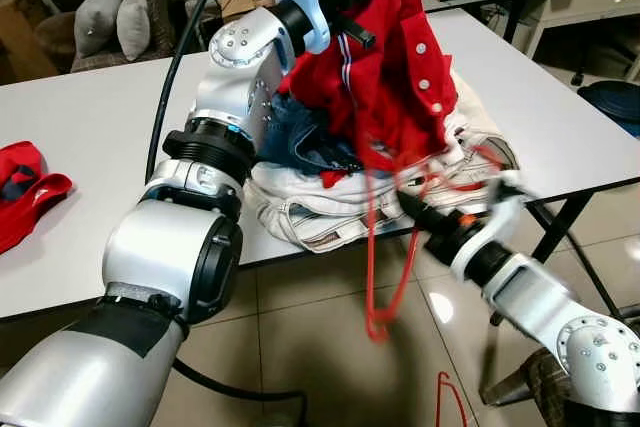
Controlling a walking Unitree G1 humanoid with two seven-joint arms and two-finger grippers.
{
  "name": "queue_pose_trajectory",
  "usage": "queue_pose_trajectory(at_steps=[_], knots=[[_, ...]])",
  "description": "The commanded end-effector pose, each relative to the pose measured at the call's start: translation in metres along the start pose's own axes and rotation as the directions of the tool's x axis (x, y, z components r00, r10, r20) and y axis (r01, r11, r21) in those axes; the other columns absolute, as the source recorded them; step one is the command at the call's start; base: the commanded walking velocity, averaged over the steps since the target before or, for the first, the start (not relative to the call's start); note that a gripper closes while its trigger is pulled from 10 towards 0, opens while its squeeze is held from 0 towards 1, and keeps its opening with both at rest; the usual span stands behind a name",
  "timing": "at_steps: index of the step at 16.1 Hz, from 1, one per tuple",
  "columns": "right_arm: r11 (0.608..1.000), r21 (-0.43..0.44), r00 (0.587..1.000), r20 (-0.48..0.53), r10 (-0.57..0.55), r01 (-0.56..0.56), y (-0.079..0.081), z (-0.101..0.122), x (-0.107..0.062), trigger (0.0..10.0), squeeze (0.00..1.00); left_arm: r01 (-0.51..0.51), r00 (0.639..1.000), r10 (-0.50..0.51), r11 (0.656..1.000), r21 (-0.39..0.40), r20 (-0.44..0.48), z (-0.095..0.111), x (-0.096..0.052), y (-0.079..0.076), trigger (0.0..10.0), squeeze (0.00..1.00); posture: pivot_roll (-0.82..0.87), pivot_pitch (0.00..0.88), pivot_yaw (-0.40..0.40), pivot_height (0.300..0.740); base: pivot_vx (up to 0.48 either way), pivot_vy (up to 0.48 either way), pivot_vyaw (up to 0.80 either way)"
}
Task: Hang hanger
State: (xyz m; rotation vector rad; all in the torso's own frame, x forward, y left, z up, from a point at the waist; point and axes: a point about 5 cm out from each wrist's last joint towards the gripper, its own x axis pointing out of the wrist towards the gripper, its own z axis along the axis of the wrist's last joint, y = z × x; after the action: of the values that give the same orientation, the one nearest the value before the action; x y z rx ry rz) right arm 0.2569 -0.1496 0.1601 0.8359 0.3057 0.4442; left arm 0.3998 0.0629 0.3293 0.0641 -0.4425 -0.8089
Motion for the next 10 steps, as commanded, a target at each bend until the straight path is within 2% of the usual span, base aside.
queue_pose_trajectory(at_steps=[1,3,4,5,6,9,10], knots=[[0.999,0.037,0.999,0.038,0.004,-0.006,0.001,0.007,0.000,10.0,0.00,-0.006,1.000,0.006,0.999,0.045,0.004,0.006,-0.003,0.005,0.0,0.00,-0.01,0.000,0.133,0.740,0.000,0.000,0.00],[0.986,0.166,0.991,0.135,-0.002,-0.021,-0.003,0.018,-0.002,10.0,0.00,0.022,1.000,-0.021,0.996,0.086,-0.015,0.007,-0.006,0.006,0.0,0.00,-0.01,0.000,0.139,0.740,0.000,0.000,0.00],[0.986,0.166,0.991,0.135,-0.002,-0.021,-0.003,0.018,-0.002,10.0,0.00,0.022,1.000,-0.021,0.996,0.086,-0.015,0.007,-0.006,0.006,0.0,0.00,-0.01,0.000,0.139,0.740,0.000,0.000,0.00],[0.976,0.215,0.985,0.171,-0.006,-0.031,-0.004,0.024,0.000,10.0,0.00,0.026,0.999,-0.020,0.993,0.119,-0.048,0.002,-0.010,0.007,0.0,0.00,-0.01,0.000,0.139,0.740,0.000,0.000,0.00],[0.953,0.300,0.978,0.207,-0.023,-0.041,-0.004,0.030,0.002,10.0,0.00,0.004,0.997,0.009,0.986,0.169,-0.079,-0.004,-0.017,0.011,0.0,0.00,-0.01,0.000,0.135,0.740,0.000,0.000,0.00],[0.922,0.384,0.969,0.243,-0.053,-0.046,-0.007,0.037,0.004,10.0,0.00,0.025,0.994,-0.003,0.978,0.206,-0.111,-0.009,-0.026,0.015,0.0,0.00,-0.01,0.000,0.132,0.740,0.000,0.000,0.00],[0.915,0.400,0.961,0.271,-0.060,-0.056,-0.009,0.043,0.007,10.0,0.00,0.059,0.988,-0.021,0.968,0.245,-0.154,-0.016,-0.035,0.016,0.0,0.00,-0.01,0.000,0.134,0.740,0.000,0.000,0.00]])
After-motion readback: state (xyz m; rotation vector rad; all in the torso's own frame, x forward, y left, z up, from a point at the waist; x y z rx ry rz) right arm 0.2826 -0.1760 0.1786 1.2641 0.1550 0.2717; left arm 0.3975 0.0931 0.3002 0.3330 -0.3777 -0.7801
